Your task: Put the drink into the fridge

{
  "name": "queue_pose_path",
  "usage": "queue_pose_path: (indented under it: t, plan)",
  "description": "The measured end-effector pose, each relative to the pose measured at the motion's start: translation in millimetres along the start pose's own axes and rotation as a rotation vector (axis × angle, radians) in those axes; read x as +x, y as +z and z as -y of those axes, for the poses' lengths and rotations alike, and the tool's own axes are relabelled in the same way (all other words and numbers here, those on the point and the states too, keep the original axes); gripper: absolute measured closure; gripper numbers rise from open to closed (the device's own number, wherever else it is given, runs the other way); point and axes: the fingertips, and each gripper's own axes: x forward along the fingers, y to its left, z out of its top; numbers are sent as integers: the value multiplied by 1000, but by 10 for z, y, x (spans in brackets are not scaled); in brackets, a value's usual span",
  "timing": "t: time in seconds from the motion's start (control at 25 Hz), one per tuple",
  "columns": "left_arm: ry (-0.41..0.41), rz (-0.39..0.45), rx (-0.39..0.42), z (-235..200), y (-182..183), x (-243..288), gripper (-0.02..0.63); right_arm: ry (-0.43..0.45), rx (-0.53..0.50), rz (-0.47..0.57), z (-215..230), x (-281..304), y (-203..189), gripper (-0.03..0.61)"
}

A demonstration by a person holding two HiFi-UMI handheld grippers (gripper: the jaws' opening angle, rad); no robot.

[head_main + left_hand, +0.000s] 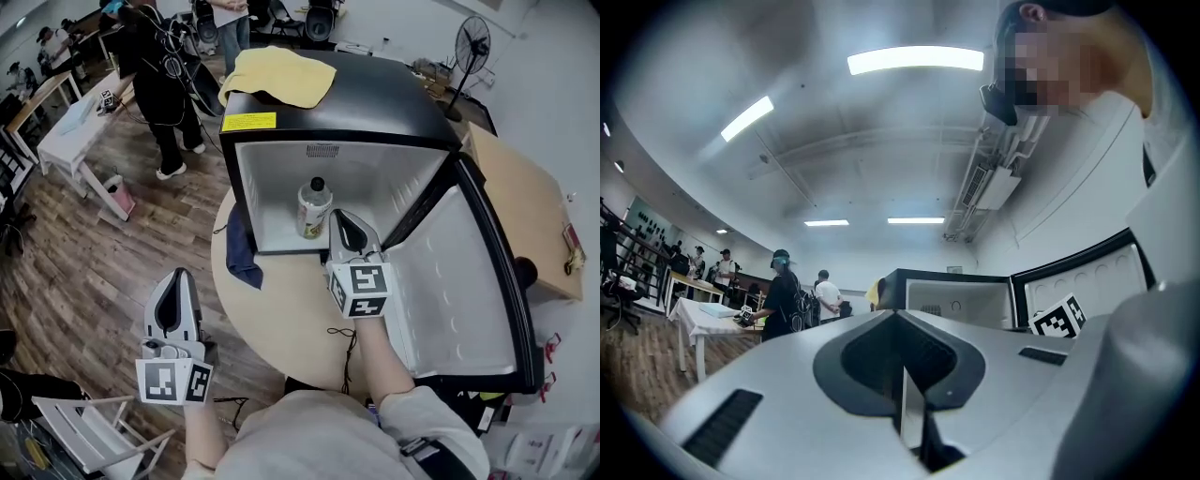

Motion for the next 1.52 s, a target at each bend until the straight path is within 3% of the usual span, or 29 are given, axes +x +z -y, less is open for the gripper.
queue_pose_path:
  t: [0.76,1.52]
  plan:
    - [-132,35,-26,466,100,38,606,-53,23,57,15,-1072,363,568]
    - [-178,51,-30,619,178,-193,606,-102,22,83,-70,-1745,418,568]
